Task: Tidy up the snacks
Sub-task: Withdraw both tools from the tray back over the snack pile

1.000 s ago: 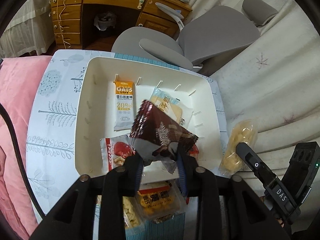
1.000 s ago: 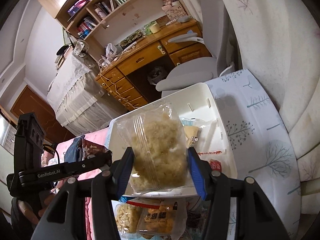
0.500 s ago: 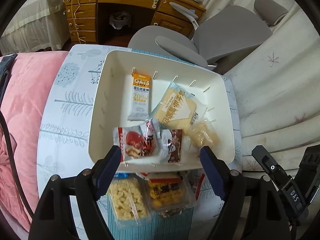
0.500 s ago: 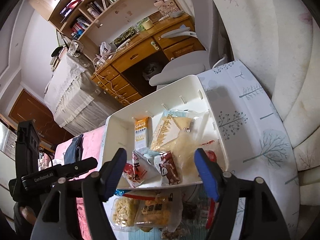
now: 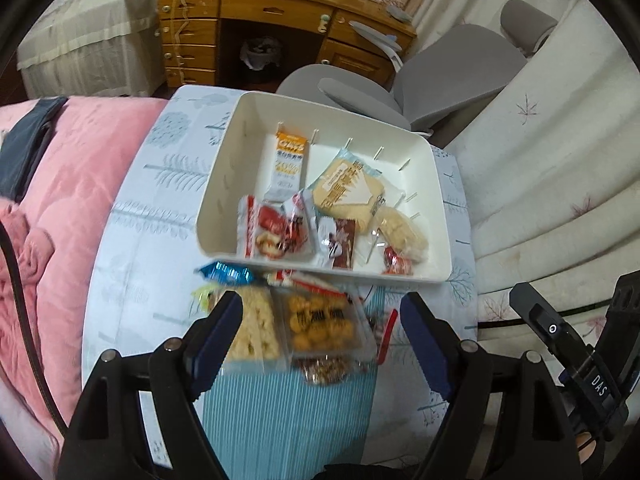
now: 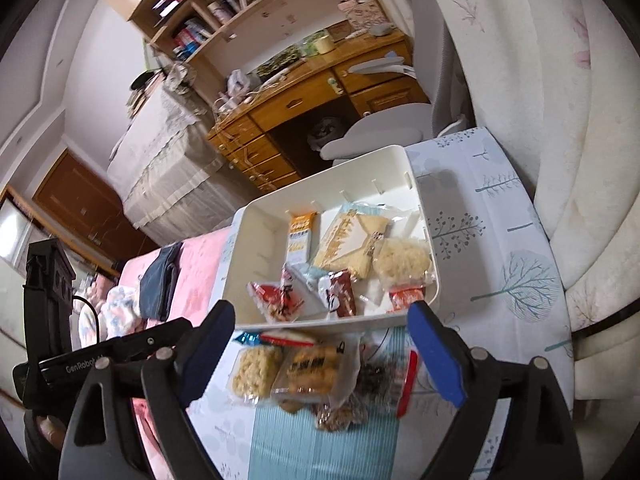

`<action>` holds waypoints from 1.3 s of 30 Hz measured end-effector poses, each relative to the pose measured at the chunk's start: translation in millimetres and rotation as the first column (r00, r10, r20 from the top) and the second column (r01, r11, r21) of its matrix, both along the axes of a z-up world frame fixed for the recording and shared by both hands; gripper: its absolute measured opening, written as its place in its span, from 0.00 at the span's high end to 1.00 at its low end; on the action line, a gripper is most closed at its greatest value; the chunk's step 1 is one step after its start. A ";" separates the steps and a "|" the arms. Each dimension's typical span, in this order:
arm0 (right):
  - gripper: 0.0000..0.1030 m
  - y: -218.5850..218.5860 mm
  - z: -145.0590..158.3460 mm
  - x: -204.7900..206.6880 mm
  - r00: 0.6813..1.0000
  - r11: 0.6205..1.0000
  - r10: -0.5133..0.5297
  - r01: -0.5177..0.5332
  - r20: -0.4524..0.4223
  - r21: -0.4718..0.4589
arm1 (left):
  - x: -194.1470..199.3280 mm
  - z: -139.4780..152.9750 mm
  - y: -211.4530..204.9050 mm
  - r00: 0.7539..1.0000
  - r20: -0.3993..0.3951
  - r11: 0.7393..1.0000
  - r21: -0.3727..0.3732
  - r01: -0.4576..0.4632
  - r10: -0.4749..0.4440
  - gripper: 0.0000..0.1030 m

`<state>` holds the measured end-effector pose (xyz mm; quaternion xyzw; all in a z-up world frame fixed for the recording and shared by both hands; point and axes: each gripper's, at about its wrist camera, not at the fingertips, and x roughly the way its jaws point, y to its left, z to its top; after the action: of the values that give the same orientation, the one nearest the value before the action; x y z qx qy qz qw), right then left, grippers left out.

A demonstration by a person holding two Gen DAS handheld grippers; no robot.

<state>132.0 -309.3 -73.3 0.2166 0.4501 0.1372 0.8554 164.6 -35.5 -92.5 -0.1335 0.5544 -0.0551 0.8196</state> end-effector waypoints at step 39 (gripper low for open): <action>0.13 50.8 -44.8 -106.2 0.914 0.887 0.402 -0.372 0.060 -0.273 | -143.7 -42.2 15.6 0.974 -0.101 0.965 0.188 -0.183 0.204 0.19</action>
<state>25.8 -258.5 -118.1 0.0020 0.4480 0.2579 0.8560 20.9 -19.9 -134.7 -0.1165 0.5896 0.0830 0.7949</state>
